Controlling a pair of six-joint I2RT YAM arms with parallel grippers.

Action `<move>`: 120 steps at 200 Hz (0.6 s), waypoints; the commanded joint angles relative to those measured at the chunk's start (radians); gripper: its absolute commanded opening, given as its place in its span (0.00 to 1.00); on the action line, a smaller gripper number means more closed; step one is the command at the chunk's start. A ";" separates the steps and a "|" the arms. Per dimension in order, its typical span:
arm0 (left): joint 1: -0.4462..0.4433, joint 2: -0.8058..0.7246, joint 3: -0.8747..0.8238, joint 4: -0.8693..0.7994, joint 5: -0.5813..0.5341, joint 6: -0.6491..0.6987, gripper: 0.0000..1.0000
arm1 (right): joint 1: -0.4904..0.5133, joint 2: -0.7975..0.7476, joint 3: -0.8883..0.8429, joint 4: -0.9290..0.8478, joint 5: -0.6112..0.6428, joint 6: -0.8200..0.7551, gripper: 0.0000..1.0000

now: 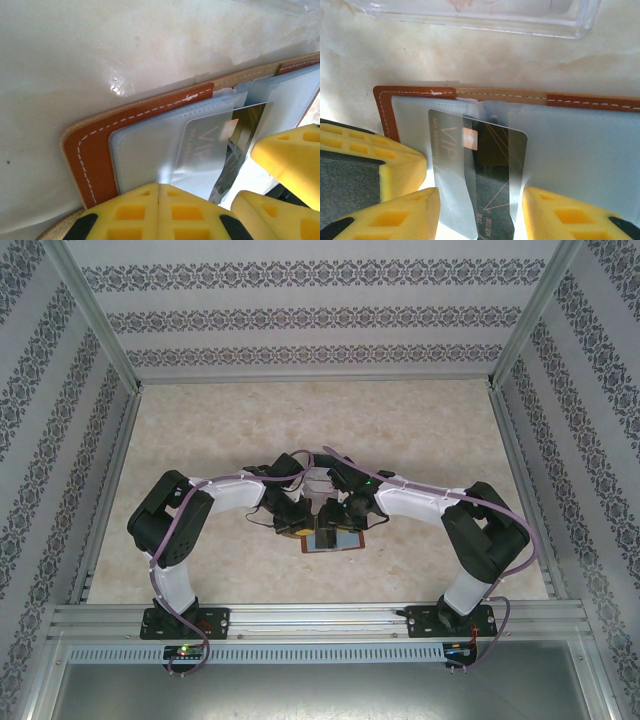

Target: Take the credit cards out of the card holder

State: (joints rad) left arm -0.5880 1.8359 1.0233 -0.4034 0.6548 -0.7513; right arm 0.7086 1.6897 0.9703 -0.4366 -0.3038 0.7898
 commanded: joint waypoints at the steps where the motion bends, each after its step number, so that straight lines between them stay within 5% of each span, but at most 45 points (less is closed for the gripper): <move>1: -0.007 0.044 -0.016 -0.052 -0.047 0.015 0.00 | -0.003 0.016 -0.013 -0.003 0.007 0.002 0.47; 120: -0.006 0.054 -0.013 -0.059 -0.046 0.022 0.00 | -0.004 0.005 -0.028 0.111 -0.055 0.026 0.43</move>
State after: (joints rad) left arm -0.5880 1.8385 1.0256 -0.4038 0.6559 -0.7483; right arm 0.7086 1.7176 0.9569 -0.3614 -0.3428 0.8017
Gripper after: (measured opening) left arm 0.043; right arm 0.444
